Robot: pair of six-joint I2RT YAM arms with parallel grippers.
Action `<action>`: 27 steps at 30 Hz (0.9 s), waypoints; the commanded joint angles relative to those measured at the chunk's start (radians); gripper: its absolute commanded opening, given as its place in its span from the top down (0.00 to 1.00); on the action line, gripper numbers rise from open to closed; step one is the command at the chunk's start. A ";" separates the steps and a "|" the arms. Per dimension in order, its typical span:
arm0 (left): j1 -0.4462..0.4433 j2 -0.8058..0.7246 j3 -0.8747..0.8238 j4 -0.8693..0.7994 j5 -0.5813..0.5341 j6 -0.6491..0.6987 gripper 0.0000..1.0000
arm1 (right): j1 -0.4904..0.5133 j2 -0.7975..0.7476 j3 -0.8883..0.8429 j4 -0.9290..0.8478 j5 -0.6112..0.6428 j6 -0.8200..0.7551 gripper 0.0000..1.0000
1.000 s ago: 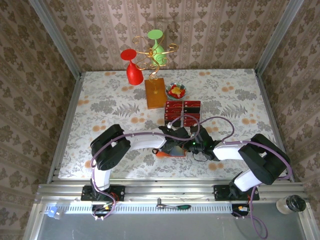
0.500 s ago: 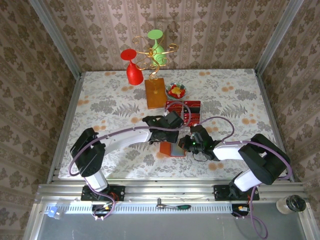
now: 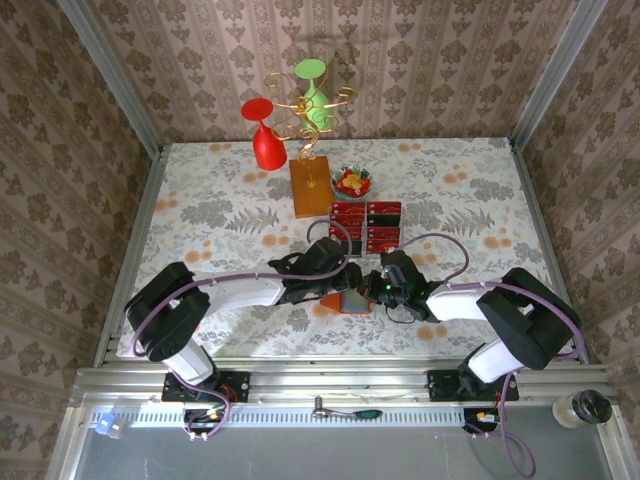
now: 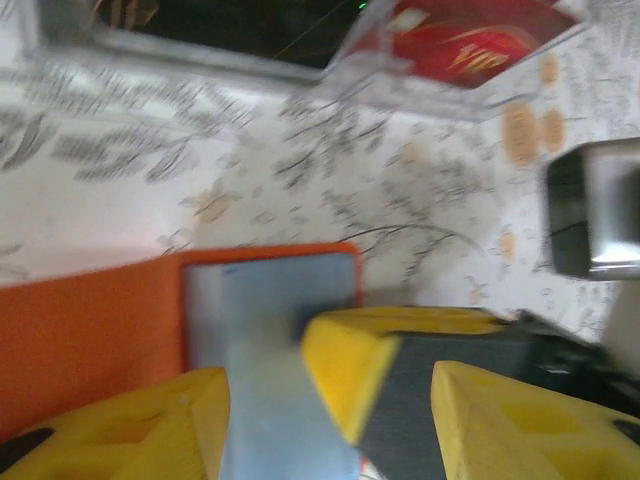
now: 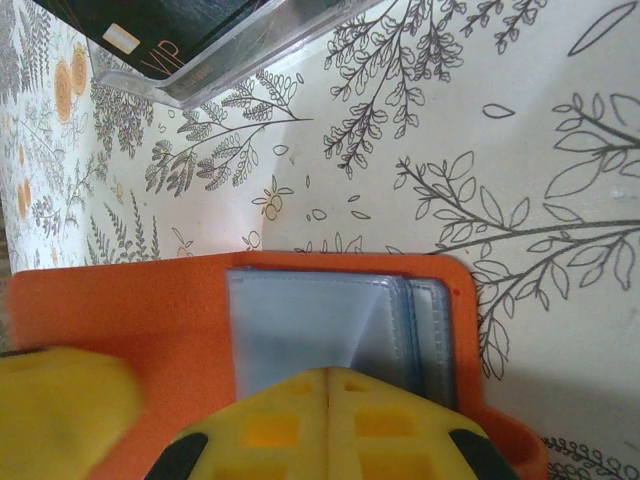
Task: Put the credit cards into the card holder
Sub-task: Press the card holder at the center of the table.
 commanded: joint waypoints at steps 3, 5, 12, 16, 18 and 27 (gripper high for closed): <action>-0.001 -0.003 -0.045 0.051 0.021 -0.054 0.43 | 0.005 0.008 -0.042 -0.099 0.019 0.008 1.00; 0.007 -0.013 -0.042 -0.007 0.003 -0.009 0.43 | 0.005 0.002 -0.047 -0.101 0.023 0.008 1.00; 0.030 -0.013 -0.078 -0.068 -0.060 0.149 0.43 | 0.005 -0.017 -0.060 -0.115 0.039 0.008 1.00; 0.030 0.019 -0.093 -0.050 -0.071 0.244 0.43 | 0.005 -0.016 -0.058 -0.124 0.039 -0.001 1.00; 0.028 0.035 -0.094 -0.045 -0.073 0.278 0.44 | 0.005 -0.017 -0.053 -0.133 0.036 -0.007 1.00; -0.004 0.024 -0.070 -0.091 -0.174 0.439 0.44 | 0.000 -0.079 0.020 -0.254 0.041 -0.086 1.00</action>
